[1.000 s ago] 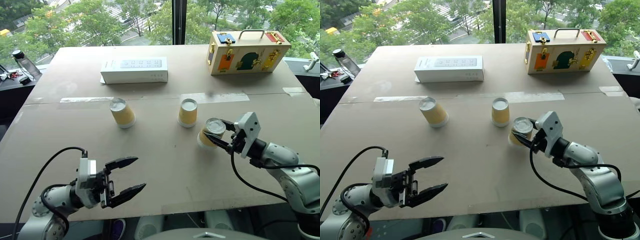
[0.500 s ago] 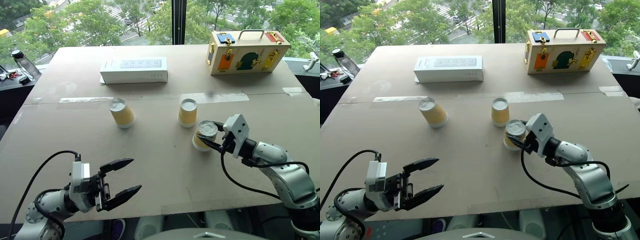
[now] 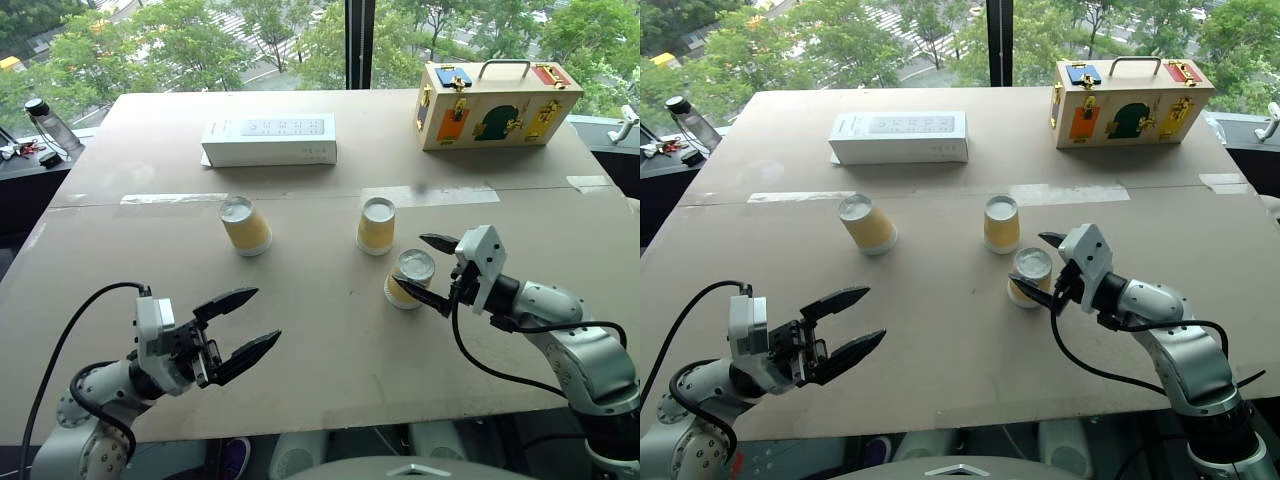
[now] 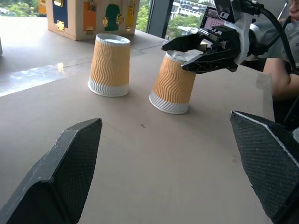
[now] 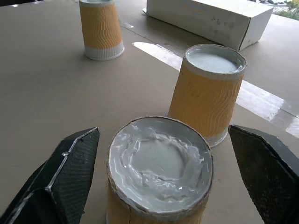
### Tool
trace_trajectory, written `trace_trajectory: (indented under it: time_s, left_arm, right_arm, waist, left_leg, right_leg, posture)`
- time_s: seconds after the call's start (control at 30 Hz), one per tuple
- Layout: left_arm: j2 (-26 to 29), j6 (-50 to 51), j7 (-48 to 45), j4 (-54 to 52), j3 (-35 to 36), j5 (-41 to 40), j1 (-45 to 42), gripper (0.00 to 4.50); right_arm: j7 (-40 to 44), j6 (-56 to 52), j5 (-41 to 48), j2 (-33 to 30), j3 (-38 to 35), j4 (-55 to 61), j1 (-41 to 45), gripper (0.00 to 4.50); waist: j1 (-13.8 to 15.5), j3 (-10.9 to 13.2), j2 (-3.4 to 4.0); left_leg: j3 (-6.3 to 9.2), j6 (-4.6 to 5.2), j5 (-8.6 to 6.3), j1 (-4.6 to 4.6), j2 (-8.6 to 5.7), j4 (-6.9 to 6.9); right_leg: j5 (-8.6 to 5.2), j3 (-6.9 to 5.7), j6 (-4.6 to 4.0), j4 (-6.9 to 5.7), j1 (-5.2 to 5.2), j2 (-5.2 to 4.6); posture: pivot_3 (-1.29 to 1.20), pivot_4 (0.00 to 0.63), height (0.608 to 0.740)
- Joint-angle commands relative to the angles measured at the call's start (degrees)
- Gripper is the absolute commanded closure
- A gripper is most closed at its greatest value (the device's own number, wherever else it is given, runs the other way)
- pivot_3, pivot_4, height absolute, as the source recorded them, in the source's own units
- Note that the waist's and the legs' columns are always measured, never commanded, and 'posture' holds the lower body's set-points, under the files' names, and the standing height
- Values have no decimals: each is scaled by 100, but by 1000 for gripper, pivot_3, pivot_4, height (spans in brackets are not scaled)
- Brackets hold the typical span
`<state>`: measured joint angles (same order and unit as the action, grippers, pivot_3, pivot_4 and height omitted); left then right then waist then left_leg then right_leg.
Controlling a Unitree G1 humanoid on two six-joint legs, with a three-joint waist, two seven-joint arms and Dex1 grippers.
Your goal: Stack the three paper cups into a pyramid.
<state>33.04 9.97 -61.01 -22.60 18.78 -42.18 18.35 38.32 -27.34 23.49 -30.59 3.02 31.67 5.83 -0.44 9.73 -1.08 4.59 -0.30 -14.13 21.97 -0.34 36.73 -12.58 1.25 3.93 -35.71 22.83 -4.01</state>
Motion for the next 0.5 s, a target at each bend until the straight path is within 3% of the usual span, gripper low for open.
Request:
trace_trajectory:
  time_s: [0.03,0.27,0.5]
  left_arm:
    - [118,797,1089,-458,-318,157,-632,0]
    - [217,1660,1586,192,-1383,683,-2514,0]
    - [-598,1576,1474,1967,-2429,1474,-4526,0]
  right_arm:
    - [259,397,430,-83,-533,608,-291,63]
    - [357,528,858,-369,-1437,1204,-1178,63]
    - [607,1116,1094,-270,-2718,1997,-2958,63]
  waist:
    - [8,0,0]
    - [-33,1,0]
    - [54,3,-9]
  left_leg:
    - [1,0,0,-1,-1,0]
    - [5,0,0,-4,-7,1]
    - [12,0,1,4,-16,6]
  right_leg:
    - [1,0,0,0,-1,0]
    - [18,0,12,-7,-4,2]
    - [21,-5,14,-6,-5,0]
  posture:
    - [0,150,740]
    - [0,150,740]
    - [0,150,740]
